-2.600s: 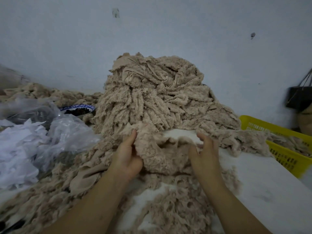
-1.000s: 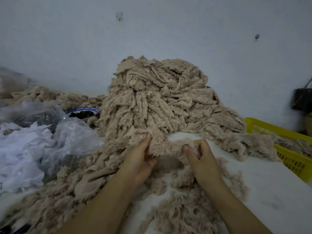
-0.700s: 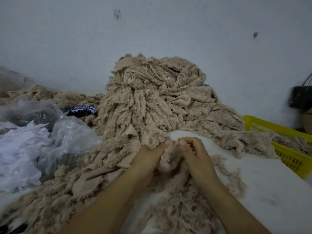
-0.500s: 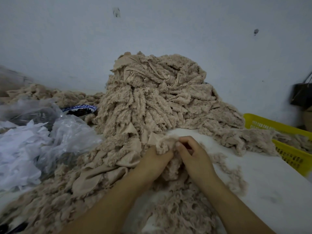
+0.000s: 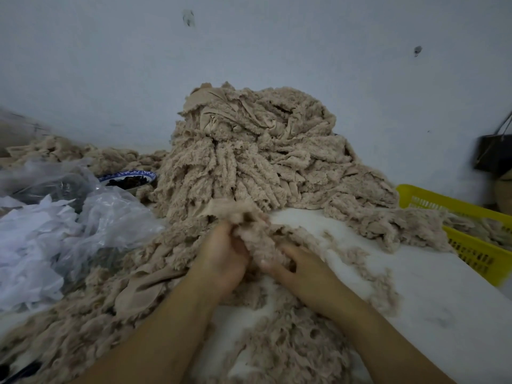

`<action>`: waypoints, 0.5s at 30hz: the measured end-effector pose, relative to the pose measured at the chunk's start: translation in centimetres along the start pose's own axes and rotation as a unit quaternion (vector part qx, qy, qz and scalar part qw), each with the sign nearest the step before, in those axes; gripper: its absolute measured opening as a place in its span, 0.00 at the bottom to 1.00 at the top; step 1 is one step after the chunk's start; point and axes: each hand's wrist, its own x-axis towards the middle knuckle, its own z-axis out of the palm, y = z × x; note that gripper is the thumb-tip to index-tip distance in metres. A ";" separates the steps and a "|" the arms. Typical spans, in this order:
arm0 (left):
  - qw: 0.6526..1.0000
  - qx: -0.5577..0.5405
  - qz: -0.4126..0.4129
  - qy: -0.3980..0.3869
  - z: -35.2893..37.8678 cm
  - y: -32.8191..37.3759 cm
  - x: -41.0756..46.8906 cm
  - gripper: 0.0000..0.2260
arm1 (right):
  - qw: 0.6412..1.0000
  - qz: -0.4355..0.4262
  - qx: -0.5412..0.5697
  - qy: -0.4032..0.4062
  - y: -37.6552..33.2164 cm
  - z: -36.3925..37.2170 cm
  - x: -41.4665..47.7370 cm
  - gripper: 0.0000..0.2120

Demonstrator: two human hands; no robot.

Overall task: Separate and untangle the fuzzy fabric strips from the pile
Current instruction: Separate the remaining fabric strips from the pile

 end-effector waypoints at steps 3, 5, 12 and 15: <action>0.988 -0.153 0.022 0.027 -1.0 1.7 0.4 0.13 | 0.988 -0.002 -0.149 0.036 0.8 -0.8 0.3 0.09; 0.985 -0.156 0.040 0.066 -1.8 2.2 0.9 0.13 | 0.981 0.021 -0.163 0.100 1.3 -1.6 0.5 0.07; 0.907 0.392 0.094 0.123 0.3 0.5 0.8 0.09 | 0.967 0.010 -0.075 0.242 0.0 -1.8 0.4 0.05; 0.853 0.508 0.113 -0.034 0.7 -1.6 0.1 0.04 | 0.961 -0.062 -0.114 0.244 -1.0 -1.2 0.2 0.04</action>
